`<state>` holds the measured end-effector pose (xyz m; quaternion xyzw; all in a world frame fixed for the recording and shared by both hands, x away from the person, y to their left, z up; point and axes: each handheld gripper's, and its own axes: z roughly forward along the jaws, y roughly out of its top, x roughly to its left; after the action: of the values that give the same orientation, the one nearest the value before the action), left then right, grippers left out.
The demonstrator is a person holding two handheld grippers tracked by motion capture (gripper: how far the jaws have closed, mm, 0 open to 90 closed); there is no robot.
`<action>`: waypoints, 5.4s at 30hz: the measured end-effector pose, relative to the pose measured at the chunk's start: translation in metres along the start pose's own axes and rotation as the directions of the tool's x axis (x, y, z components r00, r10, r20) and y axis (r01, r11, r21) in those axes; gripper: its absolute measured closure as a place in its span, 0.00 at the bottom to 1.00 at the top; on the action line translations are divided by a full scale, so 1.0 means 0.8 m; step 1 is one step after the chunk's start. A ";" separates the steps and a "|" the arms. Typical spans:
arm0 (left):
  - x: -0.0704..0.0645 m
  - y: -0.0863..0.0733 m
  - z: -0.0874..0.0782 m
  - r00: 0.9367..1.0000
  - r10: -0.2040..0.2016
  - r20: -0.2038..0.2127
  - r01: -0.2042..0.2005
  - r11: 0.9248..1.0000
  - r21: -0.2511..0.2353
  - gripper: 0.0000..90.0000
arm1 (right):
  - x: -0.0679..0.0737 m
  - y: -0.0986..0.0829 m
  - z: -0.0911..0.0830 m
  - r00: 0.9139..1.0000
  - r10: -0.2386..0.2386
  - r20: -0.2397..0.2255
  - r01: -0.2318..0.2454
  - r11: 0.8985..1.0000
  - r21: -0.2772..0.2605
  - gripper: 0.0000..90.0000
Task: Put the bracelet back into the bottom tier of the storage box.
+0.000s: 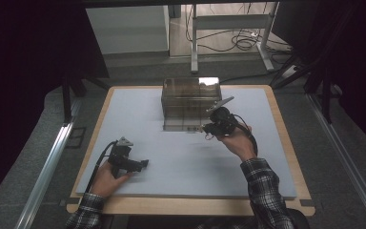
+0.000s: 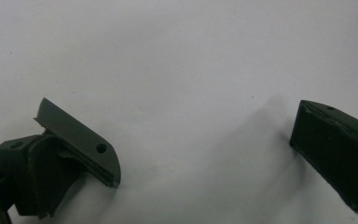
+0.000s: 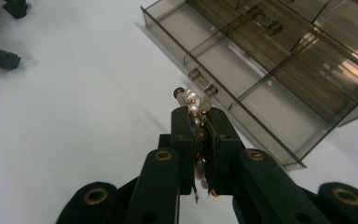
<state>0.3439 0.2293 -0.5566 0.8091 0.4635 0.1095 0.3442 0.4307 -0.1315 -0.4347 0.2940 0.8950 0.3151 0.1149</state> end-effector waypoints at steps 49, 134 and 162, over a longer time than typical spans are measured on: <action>0.000 0.000 0.000 1.000 -0.003 0.001 0.003 1.000 0.000 0.00 | 0.002 0.062 0.070 0.998 0.019 0.055 -0.008 0.981 -0.192 0.90; 0.000 0.000 0.000 1.000 -0.002 0.000 0.002 1.000 0.001 0.00 | 0.018 0.074 0.168 1.000 0.000 0.030 0.004 0.988 -0.152 0.58; 0.000 0.000 0.000 1.000 -0.004 0.001 0.004 1.000 -0.001 0.00 | 0.028 0.066 0.141 1.000 -0.028 0.009 0.029 0.986 -0.163 0.37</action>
<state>0.3437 0.2291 -0.5567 0.8082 0.4648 0.1087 0.3449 0.4804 -0.0289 -0.4892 0.2717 0.8700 0.3847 0.1459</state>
